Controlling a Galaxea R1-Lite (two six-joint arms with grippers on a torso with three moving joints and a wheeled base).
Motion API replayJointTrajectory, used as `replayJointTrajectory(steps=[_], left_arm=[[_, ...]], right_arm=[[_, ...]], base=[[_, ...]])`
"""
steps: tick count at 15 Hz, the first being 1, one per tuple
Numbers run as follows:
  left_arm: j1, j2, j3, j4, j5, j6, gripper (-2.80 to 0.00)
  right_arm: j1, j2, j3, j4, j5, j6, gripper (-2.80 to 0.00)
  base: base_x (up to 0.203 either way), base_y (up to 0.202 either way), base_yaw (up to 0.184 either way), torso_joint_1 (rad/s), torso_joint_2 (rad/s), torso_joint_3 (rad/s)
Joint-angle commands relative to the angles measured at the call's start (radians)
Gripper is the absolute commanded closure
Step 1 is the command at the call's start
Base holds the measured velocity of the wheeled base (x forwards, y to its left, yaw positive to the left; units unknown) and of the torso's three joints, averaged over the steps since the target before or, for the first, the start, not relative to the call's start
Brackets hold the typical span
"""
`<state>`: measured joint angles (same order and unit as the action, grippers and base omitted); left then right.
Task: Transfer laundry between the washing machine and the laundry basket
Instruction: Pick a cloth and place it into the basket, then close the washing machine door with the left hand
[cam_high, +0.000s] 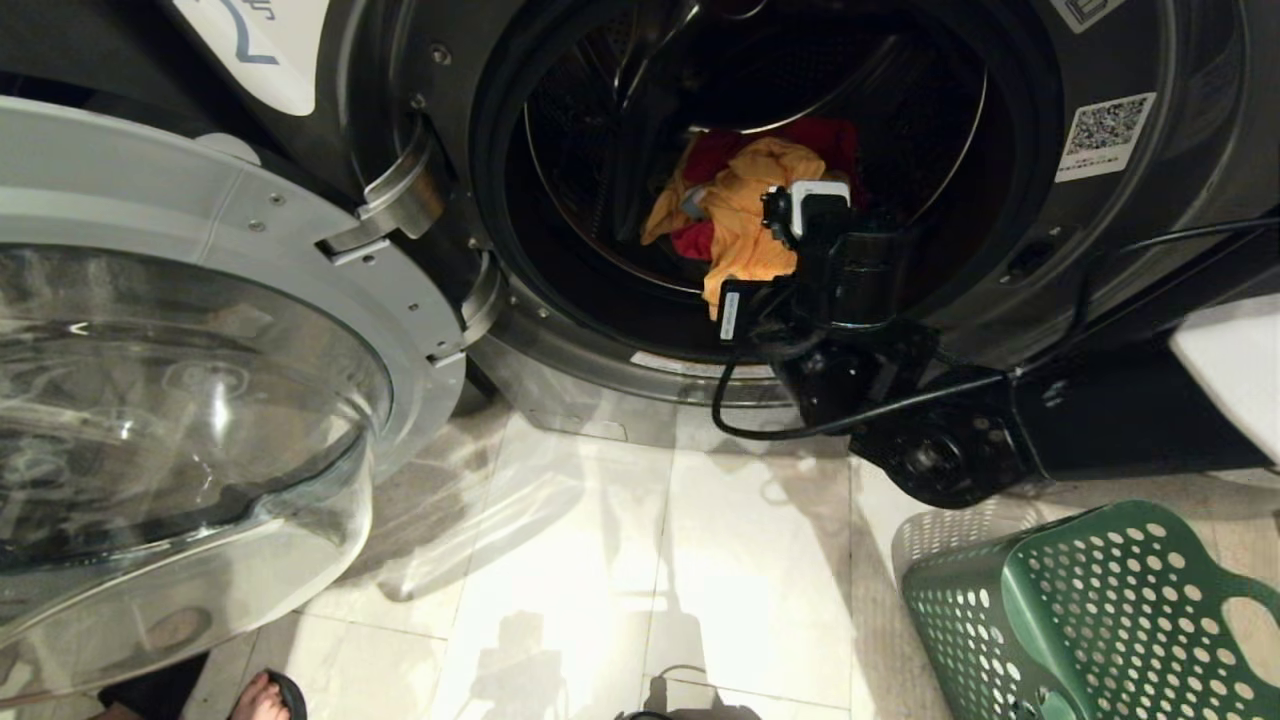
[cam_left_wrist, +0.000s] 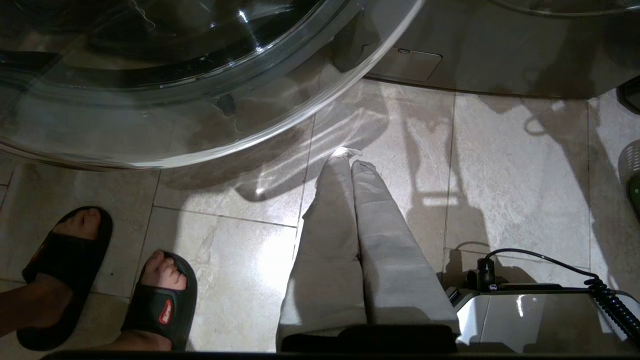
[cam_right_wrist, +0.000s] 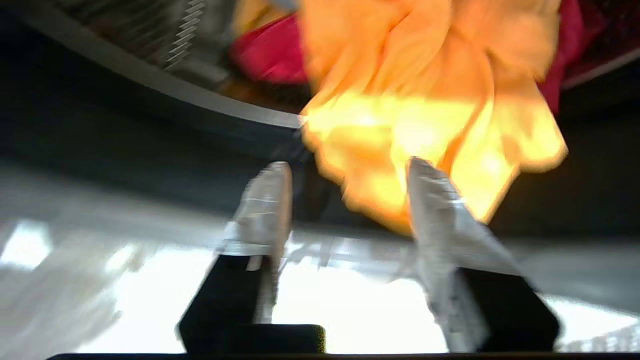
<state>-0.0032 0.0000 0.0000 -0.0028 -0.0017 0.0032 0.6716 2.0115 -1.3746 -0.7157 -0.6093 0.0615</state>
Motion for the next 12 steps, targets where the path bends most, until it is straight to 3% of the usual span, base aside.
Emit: replayJointTrajectory(steps=[1,7,10,12], left_arm=[[0.0,0.002,0.0,0.0,0.0,0.0,0.0],[0.0,0.0,0.0,0.0,0.0,0.0,0.0],[0.0,0.0,0.0,0.0,0.0,0.0,0.0],[0.0,0.001,0.0,0.0,0.0,0.0,0.0]], right_arm=[[0.065,-0.184,0.179,0.0,-0.003,0.001,0.0],[0.138,-0.571,0.749,0.082,-0.004,0.015,0.0],[0.119,-0.745,0.837,0.254,-0.039,0.054,0.0],[0.021,-0.856,0.869,0.401,-0.027,0.04,0.0]], base=[[0.0,0.0,0.0,0.0,0.0,0.0],[0.0,0.0,0.0,0.0,0.0,0.0],[0.0,0.0,0.0,0.0,0.0,0.0],[0.0,0.0,0.0,0.0,0.0,0.0]])
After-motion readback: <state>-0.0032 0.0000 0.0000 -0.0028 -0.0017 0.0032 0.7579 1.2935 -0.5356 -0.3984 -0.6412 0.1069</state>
